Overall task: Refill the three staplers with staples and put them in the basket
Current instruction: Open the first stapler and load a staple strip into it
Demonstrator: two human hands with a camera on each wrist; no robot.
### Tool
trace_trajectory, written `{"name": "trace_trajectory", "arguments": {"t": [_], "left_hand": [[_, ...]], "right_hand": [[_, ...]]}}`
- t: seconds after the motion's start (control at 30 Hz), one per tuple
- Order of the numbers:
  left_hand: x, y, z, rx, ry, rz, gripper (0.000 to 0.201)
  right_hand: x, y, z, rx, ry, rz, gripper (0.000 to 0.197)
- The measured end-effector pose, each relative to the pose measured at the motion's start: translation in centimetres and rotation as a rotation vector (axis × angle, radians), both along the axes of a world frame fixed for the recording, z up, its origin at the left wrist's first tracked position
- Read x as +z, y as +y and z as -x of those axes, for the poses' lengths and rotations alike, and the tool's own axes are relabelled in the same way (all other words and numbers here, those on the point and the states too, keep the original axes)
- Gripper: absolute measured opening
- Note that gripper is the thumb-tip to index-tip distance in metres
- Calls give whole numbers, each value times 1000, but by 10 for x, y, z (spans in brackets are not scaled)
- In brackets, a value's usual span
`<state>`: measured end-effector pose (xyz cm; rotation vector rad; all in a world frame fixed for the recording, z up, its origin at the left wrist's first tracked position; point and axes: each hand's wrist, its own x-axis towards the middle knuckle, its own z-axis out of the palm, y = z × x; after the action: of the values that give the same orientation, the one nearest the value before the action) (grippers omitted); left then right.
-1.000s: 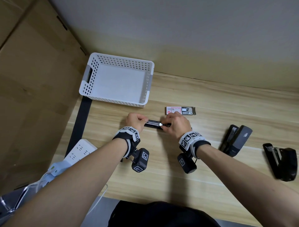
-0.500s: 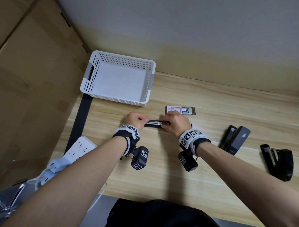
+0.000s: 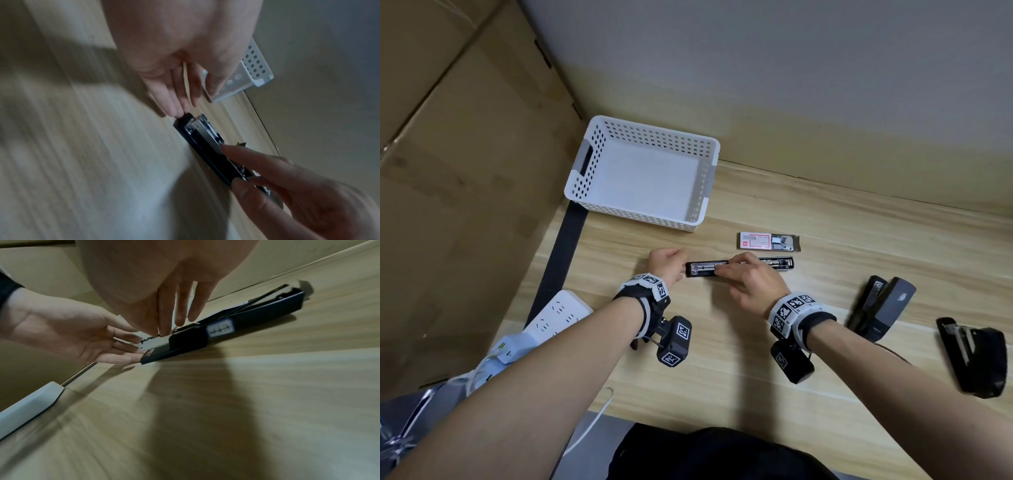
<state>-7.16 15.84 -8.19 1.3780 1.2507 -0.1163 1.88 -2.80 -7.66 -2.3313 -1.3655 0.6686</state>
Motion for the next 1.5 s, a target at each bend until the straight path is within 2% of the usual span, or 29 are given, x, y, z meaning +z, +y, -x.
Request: {"name": "trace_trajectory", "arguments": {"t": [0.13,0.37,0.47,0.57,0.7,0.87,1.0,1.13,1.2,1.3,1.5], "left_hand": [[-3,11,12,99,-19,109,20],[4,18,29,55,-32,55,15],[7,14,26,10,-44,31,17],[11,9,17,-66,-76,-39,23],[19,-2,-1,-222,-137,-168,24],[26,-30,-29,-558,-294,-589,13],[14,-51,-62,-847,-288,-681,16],[-3,-61,-92,-1079,-175,-716,40],[-10,-61,-105,-1100,-120,-729,45],[-18,-59,-116,-1103,-73,-744,42],[-22,-55,-118,-1090,-123,-755,33]], "right_hand": [[3,22,8,34,19,-10,54],[2,44,16,71,69,11,62],[10,41,14,32,98,-84,56],[19,31,4,-151,73,-212,41],[15,-5,-28,-459,98,-208,35],[3,-65,-67,-611,22,-48,25],[-2,-84,-87,-597,39,34,19],[-6,-73,-101,-594,50,7,15],[-8,-62,-107,-540,26,36,13],[-12,-47,-114,-430,-21,110,14],[-17,-38,-117,-413,-23,137,14]]}}
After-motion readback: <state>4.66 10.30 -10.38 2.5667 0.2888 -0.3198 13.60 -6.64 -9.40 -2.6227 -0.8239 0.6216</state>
